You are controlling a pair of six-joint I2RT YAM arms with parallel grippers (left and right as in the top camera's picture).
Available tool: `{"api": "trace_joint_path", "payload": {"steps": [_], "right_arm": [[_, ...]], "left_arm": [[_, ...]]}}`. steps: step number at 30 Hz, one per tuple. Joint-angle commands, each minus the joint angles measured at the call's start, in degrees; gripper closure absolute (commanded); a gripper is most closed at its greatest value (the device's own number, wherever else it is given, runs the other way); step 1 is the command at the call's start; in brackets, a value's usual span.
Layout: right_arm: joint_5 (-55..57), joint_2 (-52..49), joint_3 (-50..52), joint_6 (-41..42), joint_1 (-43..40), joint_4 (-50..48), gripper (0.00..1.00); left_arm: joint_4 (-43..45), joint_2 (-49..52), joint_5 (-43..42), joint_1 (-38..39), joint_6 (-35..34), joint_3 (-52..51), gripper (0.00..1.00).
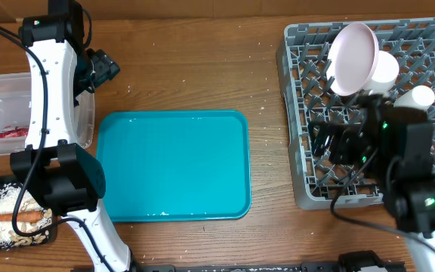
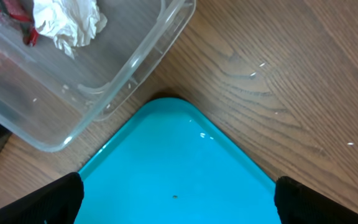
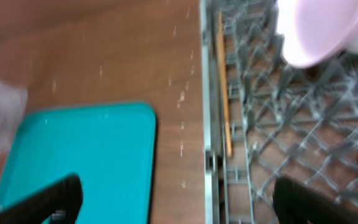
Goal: Sort waste into correct bins and load items into the dishwasher
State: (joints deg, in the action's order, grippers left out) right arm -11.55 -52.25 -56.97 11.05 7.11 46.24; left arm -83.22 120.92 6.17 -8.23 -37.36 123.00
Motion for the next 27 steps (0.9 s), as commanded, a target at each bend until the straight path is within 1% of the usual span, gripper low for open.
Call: {"api": "trace_joint_path", "payload": {"steps": [1, 5, 6, 7, 8, 10, 12, 16, 20, 22, 25, 27], "right_arm": [[-4.2, 9.9, 13.2, -4.0, -0.1, -13.6, 0.0], [-4.0, 23.6, 30.1, -5.4, -0.2, -30.8, 0.0], [-4.0, 25.7, 32.5, -5.3, -0.4, -32.7, 0.0], [-4.0, 30.2, 37.4, -5.3, -0.9, -36.5, 0.0], [-4.0, 31.7, 39.0, -5.3, -0.9, -37.7, 0.0], [-4.0, 37.3, 45.3, -5.3, -1.7, -43.6, 0.0], [-4.0, 41.1, 49.5, -5.3, -2.8, -47.5, 0.0], [-3.5, 45.9, 53.3, -5.3, -4.0, -49.6, 0.0], [0.2, 51.5, 56.6, -5.3, -5.1, -49.5, 0.0], [2.6, 52.1, 56.5, -5.3, -5.0, -45.0, 0.0], [3.9, 52.1, 56.5, -5.3, -5.0, -41.9, 0.0], [6.5, 52.1, 56.5, -5.3, -5.0, -41.9, 0.0]], "left_arm": [[0.0, -0.3, 0.2, 0.7, -0.3, 0.5, 0.0], [-0.1, -0.3, 0.2, 0.7, -0.3, 0.5, 0.0], [-0.1, -0.3, 0.2, 0.7, -0.3, 0.5, 0.0], [0.0, -0.3, 0.2, 0.7, -0.3, 0.5, 0.0], [-0.1, -0.3, 0.2, 0.7, -0.3, 0.5, 0.0], [0.0, -0.3, 0.2, 0.7, -0.3, 0.5, 0.0], [0.0, -0.3, 0.2, 0.7, -0.3, 0.5, 0.0], [0.0, -0.3, 0.2, 0.7, -0.3, 0.5, 0.0], [-0.1, -0.3, 0.2, 0.7, -0.3, 0.5, 0.0], [0.0, -0.3, 0.2, 0.7, -0.3, 0.5, 0.0], [0.0, -0.3, 0.2, 0.7, -0.3, 0.5, 0.0], [0.0, -0.3, 0.2, 0.7, -0.3, 0.5, 0.0]]}}
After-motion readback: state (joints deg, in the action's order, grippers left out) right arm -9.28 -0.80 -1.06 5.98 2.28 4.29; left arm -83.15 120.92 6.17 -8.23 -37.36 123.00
